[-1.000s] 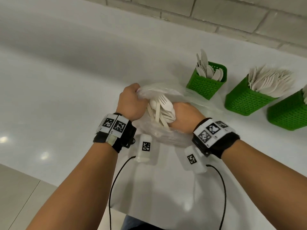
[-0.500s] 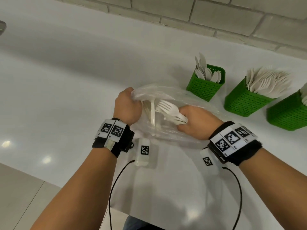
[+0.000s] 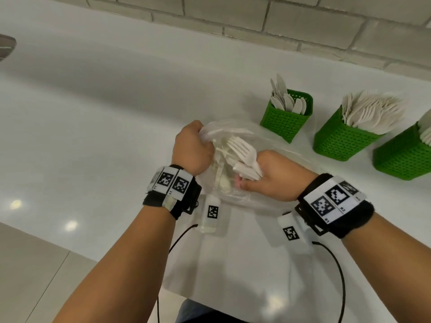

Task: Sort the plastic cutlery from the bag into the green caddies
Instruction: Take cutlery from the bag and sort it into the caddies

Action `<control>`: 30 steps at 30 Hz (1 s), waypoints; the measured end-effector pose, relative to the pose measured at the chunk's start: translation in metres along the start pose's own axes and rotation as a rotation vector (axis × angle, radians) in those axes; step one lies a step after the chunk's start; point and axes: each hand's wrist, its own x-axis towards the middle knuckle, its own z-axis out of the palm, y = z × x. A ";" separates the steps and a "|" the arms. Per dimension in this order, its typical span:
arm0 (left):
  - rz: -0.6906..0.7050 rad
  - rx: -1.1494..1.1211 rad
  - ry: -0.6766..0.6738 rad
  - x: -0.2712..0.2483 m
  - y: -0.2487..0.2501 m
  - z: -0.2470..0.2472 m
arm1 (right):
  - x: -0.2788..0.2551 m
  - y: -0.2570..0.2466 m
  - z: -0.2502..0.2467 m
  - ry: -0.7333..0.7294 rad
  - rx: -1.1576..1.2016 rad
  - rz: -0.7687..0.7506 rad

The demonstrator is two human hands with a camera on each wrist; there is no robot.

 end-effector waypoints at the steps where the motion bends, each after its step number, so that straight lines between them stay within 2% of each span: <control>1: 0.001 0.038 -0.001 0.000 0.000 0.000 | -0.001 -0.001 -0.001 0.062 0.106 -0.006; 3: -0.035 0.091 -0.010 -0.001 -0.004 0.001 | -0.003 -0.004 -0.009 0.279 0.276 -0.039; 5: -0.076 0.092 -0.012 -0.003 -0.008 0.002 | -0.002 -0.006 -0.014 0.549 0.463 -0.154; 6: -0.083 0.081 -0.015 -0.005 -0.009 0.003 | 0.000 -0.006 -0.014 0.633 0.577 -0.210; 7: -0.083 0.068 -0.028 -0.006 -0.009 0.003 | 0.002 -0.002 -0.011 0.655 0.662 -0.223; 8: -0.084 0.051 -0.054 -0.006 -0.009 0.002 | 0.003 0.001 -0.007 0.617 0.678 -0.182; 10: -0.092 -0.013 -0.117 -0.006 -0.008 0.000 | 0.006 0.017 0.005 0.425 0.503 -0.005; 12: -0.058 -0.119 -0.090 -0.008 -0.002 -0.004 | 0.009 0.032 0.015 0.282 0.358 0.118; 16: 0.161 -0.324 0.174 -0.022 0.029 -0.015 | 0.011 0.030 0.017 0.287 0.325 0.117; 18: 0.203 -0.460 0.213 -0.027 0.050 -0.024 | 0.007 0.019 0.011 0.350 0.400 0.073; 20: 0.214 -0.538 0.171 -0.032 0.065 -0.033 | 0.004 0.012 0.005 0.438 0.485 0.033; 23: 0.269 -0.465 0.015 -0.043 0.081 -0.036 | 0.000 0.004 -0.007 0.573 0.566 -0.026; 27: 0.275 -0.342 -0.277 -0.054 0.110 -0.009 | -0.014 -0.003 -0.014 0.530 0.571 -0.040; 30: 0.235 -0.463 -0.254 -0.058 0.124 0.017 | -0.026 -0.009 -0.015 0.482 0.488 -0.180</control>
